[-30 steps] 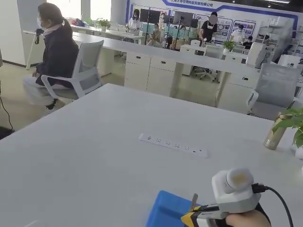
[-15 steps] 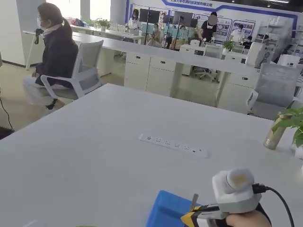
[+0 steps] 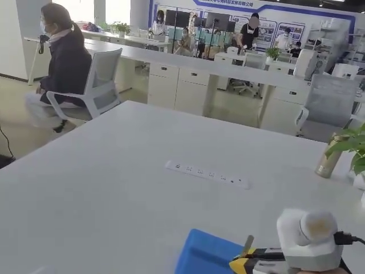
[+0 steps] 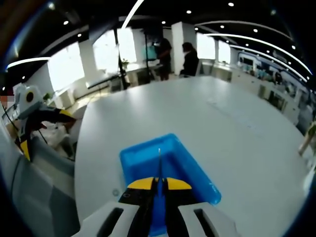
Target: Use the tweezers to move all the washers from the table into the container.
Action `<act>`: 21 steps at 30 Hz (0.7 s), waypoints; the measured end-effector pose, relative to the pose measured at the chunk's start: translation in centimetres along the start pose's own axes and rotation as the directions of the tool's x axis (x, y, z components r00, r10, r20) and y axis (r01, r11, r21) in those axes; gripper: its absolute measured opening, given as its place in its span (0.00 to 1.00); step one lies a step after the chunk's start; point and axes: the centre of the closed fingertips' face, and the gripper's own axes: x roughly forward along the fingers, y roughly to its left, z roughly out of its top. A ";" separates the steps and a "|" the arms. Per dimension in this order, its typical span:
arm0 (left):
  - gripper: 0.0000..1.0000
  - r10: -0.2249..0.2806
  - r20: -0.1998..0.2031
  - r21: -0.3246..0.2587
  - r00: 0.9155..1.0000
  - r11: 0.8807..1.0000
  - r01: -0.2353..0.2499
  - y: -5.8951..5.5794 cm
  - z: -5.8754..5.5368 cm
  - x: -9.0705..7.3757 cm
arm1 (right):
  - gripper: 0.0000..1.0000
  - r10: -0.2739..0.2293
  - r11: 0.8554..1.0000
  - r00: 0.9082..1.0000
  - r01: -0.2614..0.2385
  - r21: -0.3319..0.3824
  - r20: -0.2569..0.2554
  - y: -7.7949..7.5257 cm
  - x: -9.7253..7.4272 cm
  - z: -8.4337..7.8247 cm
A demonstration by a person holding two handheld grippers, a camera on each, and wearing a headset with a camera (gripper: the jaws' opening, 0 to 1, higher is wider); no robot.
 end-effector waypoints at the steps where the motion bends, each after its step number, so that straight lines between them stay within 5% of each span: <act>1: 0.91 -0.001 -0.001 0.002 1.000 1.000 0.001 0.0 0.0 0.0 | 0.03 -0.005 1.000 1.000 0.005 0.002 0.005 0.0 -0.3 0.1; 10: 0.91 -0.016 -0.015 0.016 1.000 1.000 0.016 -0.3 0.1 0.3 | 0.03 -0.025 0.999 0.996 0.022 0.028 0.087 0.8 -2.4 1.5; 21: 0.91 -0.028 -0.031 0.021 0.999 0.999 0.029 -0.7 -0.2 0.4 | 0.04 0.073 0.996 0.995 -0.076 0.054 0.067 3.7 -0.8 0.1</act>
